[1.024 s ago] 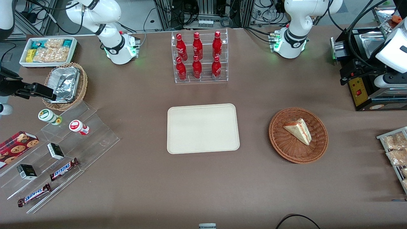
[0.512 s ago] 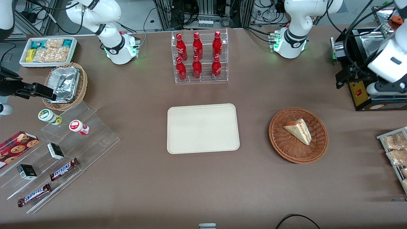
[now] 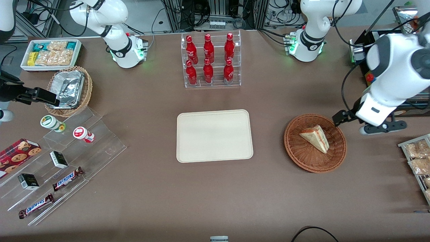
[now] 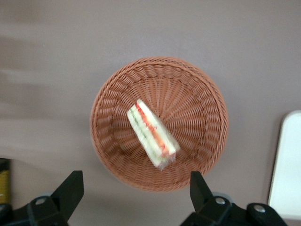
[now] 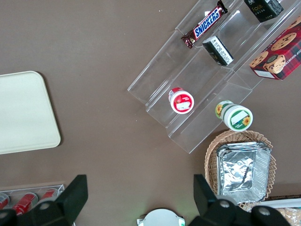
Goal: Place sandwich from basket to tray
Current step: 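Move the left gripper over the sandwich in the wicker basket, then lower the left gripper and close it on the wrapped sandwich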
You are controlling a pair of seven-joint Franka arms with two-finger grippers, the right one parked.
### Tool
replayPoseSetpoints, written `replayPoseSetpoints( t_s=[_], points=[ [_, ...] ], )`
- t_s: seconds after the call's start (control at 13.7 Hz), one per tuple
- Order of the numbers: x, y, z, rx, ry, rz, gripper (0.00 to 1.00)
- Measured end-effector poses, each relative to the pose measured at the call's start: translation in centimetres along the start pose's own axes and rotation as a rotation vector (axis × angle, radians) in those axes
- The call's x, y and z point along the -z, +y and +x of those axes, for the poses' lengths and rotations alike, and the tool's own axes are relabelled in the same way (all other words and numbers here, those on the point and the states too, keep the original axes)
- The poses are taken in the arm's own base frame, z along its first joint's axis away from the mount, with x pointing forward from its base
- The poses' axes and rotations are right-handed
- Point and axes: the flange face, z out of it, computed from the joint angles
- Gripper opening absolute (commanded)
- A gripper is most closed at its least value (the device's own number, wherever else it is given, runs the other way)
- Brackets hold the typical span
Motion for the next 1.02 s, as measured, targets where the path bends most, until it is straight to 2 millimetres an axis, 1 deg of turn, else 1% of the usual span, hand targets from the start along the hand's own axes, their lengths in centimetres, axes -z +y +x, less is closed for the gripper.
replayPoseSetpoints(
  t_s=[0.07,0.22,0.37,0.51,0.88,1.02],
  points=[
    [-1.9,0.0,-0.5,0.056,0.019,-0.007,1.0],
    [-4.9,-0.1,-1.7,0.162,0.049,-0.022,1.0],
    [-6.9,0.0,-2.6,0.25,0.056,-0.029,1.0],
    [-8.6,0.3,-3.1,0.325,0.072,-0.041,1.0],
    [-14.8,1.2,-4.1,0.407,0.071,-0.05,1.0],
    [-16.7,1.2,-4.4,0.41,0.065,-0.048,1.0]
  ],
)
